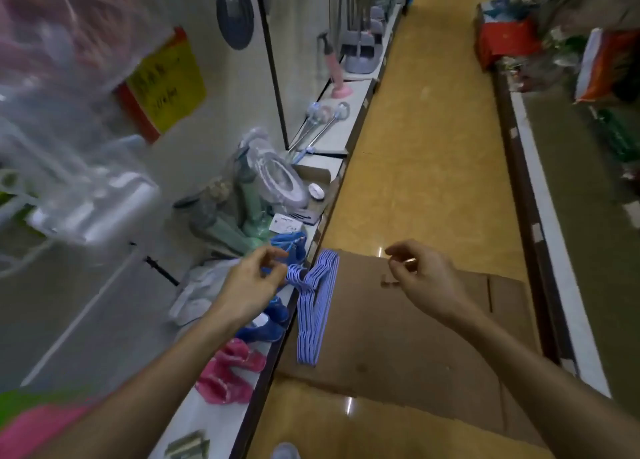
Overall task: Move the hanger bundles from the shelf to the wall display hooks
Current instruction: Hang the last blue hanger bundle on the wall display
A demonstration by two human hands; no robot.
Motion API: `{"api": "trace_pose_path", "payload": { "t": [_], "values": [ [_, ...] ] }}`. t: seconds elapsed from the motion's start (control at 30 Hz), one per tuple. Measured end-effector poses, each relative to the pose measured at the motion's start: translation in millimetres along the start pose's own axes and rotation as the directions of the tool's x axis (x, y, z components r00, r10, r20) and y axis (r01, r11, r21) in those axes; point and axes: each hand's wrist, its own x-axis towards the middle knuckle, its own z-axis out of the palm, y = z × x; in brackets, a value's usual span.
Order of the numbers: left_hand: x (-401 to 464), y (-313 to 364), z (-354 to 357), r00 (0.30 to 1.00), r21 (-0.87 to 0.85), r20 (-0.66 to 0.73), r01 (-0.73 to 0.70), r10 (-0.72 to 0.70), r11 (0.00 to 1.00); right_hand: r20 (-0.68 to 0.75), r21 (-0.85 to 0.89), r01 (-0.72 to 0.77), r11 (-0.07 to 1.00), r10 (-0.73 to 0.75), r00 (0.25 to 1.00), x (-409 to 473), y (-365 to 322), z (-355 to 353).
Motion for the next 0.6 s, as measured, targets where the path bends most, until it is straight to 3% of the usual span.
{"api": "trace_pose_path", "payload": {
  "t": [0.33, 0.5, 0.6],
  "values": [
    [148, -193, 80, 0.996, 0.234, 0.075, 0.027, -0.046, 0.972, 0.071, 0.036, -0.14, 0.99, 0.137, 0.988, 80, 164, 206],
    [217, -259, 107, 0.968, 0.489, 0.194, -0.238, 0.162, 0.839, 0.109, 0.091, -0.198, 0.976, 0.188, 0.976, 106, 235, 306],
    [248, -287, 119, 0.951, 0.576, 0.262, -0.291, 0.166, 0.764, 0.139, 0.123, -0.232, 0.965, 0.215, 0.967, 121, 266, 361]
  ]
}}
